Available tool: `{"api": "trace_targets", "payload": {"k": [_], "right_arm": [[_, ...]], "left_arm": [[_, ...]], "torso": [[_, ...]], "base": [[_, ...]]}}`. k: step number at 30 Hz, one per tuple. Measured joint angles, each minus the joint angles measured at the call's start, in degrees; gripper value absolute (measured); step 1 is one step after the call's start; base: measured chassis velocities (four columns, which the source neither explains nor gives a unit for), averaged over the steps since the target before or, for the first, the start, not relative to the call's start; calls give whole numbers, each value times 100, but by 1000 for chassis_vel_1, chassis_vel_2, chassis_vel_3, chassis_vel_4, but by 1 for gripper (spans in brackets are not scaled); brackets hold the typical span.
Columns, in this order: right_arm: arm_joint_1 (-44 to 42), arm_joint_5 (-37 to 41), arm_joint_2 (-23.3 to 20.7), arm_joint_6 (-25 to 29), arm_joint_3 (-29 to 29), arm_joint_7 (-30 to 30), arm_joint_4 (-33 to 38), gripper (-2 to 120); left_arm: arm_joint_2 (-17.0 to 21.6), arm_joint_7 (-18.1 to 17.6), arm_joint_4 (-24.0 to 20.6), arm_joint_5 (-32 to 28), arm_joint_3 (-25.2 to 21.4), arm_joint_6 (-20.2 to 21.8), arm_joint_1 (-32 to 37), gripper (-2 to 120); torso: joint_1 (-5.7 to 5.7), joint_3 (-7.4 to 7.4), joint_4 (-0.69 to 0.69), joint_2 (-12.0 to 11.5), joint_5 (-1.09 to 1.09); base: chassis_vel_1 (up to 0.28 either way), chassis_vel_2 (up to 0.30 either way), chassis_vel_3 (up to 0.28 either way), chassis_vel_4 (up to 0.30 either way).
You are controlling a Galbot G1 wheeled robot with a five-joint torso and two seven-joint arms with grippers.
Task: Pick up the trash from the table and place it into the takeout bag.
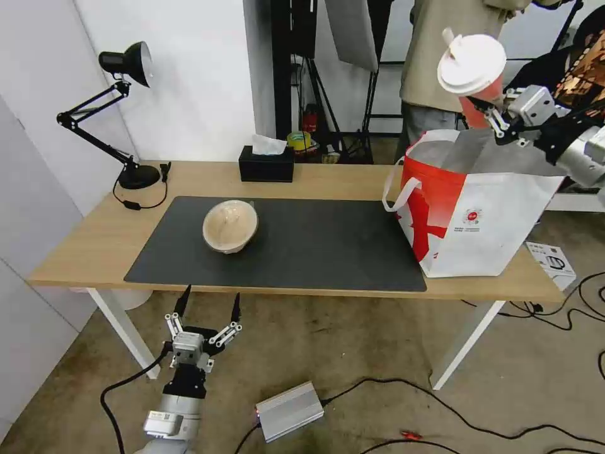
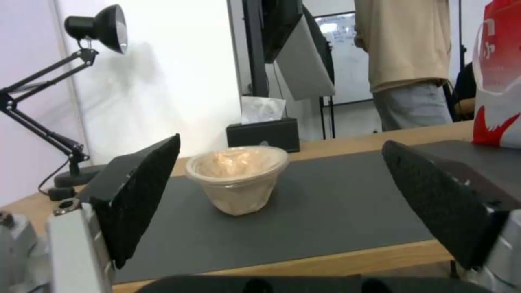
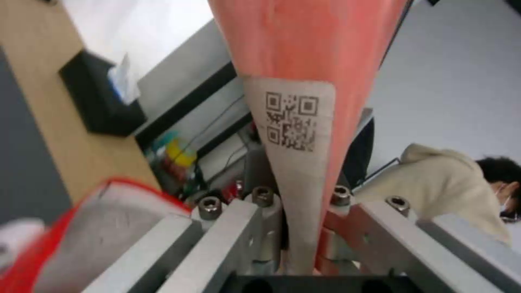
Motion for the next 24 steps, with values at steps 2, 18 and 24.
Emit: {"api": "trace_targets", "payload": {"k": [2, 18, 24], "right_arm": [[23, -18, -32, 0, -21, -78, -53, 3], [186, -231, -329, -41, -189, -756, -513, 3], [278, -486, -319, -12, -275, -790, -745, 3]], "left_arm": [[-4, 0, 0, -1, 6, -4, 2, 100], [93, 8, -96, -47, -34, -71, -21, 100], [105, 8, -114, -77, -26, -69, -5, 100]], "torso": [[0, 0, 0, 0, 0], [0, 0, -1, 0, 0], [0, 0, 0, 0, 0]], "base": [[0, 0, 0, 0], [0, 0, 0, 0], [0, 0, 0, 0]]}}
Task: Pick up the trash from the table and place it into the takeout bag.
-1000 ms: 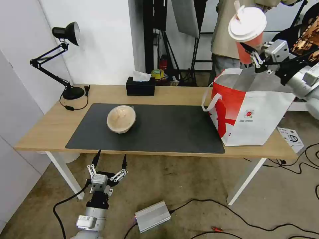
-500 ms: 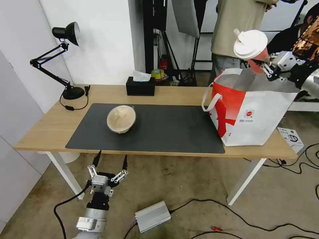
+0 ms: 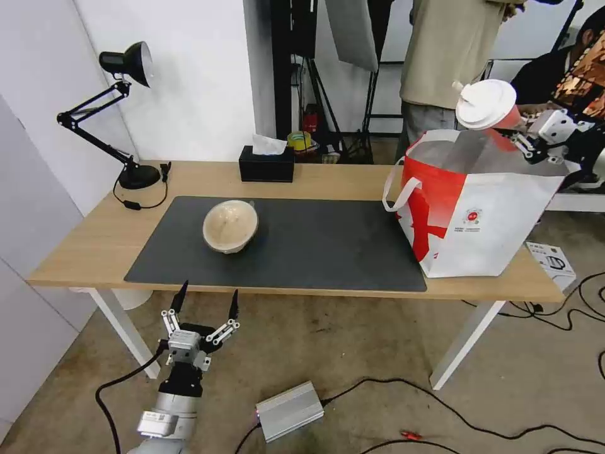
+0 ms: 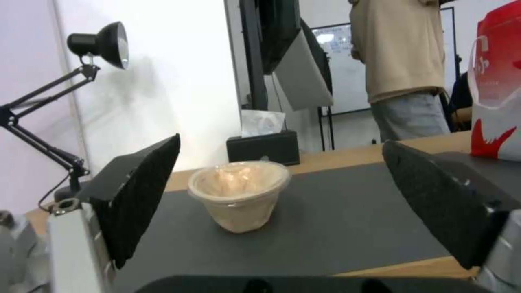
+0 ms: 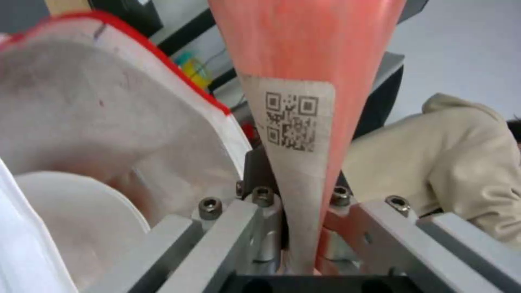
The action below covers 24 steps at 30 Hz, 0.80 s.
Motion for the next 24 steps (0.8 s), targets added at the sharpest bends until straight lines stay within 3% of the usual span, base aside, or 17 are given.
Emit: {"api": "trace_targets", "payload": {"k": [24], "right_arm": [[839, -600, 481, 49, -761, -66, -649, 3]], "left_arm": [[-59, 7, -2, 38, 31, 1, -9, 100]], "torso": [[0, 0, 0, 0, -1]], "base": [[0, 0, 0, 0]]}}
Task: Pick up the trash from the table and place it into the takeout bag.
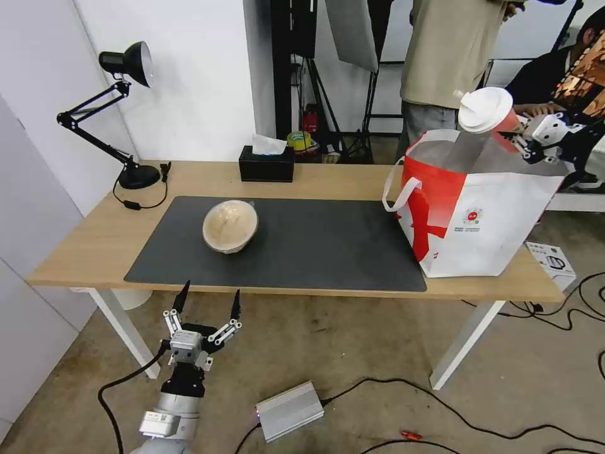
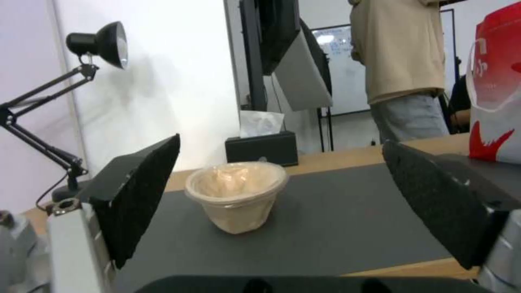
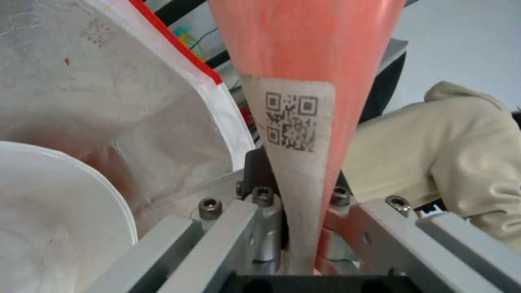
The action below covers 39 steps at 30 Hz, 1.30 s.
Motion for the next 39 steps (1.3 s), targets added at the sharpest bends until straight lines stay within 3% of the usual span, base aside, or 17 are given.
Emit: {"api": "trace_targets", "payload": {"k": [15, 39], "right_arm": [[779, -320, 381, 199, -816, -120, -702, 3], [707, -680, 430, 356, -881, -394, -978, 3]], "left_arm": [[-56, 1, 20, 21, -17, -3, 36, 100], [-119, 1, 58, 70, 29, -29, 88, 100]], "torso": [[0, 0, 0, 0, 0], [0, 0, 0, 0, 0]], "base": [[0, 0, 0, 0], [0, 0, 0, 0]]}}
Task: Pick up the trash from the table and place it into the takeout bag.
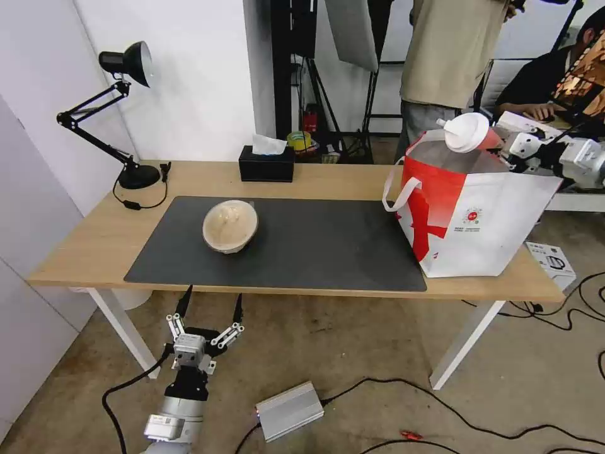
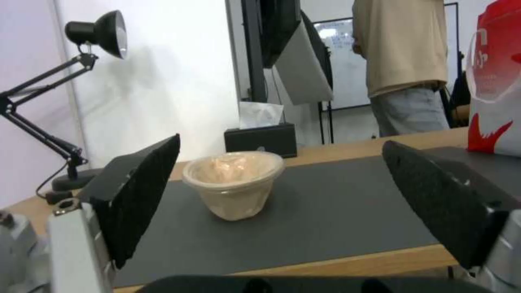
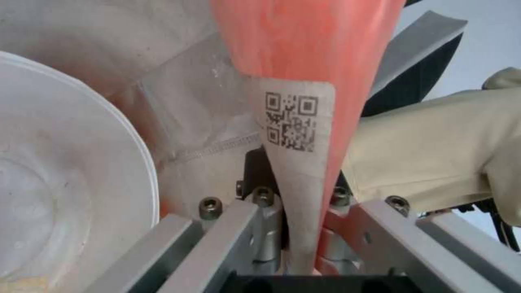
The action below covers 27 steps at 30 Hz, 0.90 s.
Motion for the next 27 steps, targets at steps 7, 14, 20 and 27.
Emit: {"api": "trace_targets", "payload": {"k": [7, 14, 20, 27], "right_arm": [[-44, -47, 9, 0, 14, -2, -30, 13], [-22, -88, 82, 0, 14, 13, -113, 39], [19, -132, 134, -3, 9, 30, -152, 57], [97, -225, 229, -5, -18, 65, -333, 70]], "left_arm": [[-18, 0, 0, 12, 0, -63, 54, 100], [-31, -1, 13, 18, -2, -89, 67, 100], [-42, -2, 13, 34, 2, -91, 71, 100], [-50, -3, 31, 47, 8, -104, 65, 100]], "torso": [[0, 0, 0, 0, 0], [0, 0, 0, 0, 0], [0, 0, 0, 0, 0], [0, 0, 0, 0, 0]], "base": [[0, 0, 0, 0], [0, 0, 0, 0], [0, 0, 0, 0], [0, 0, 0, 0]]}}
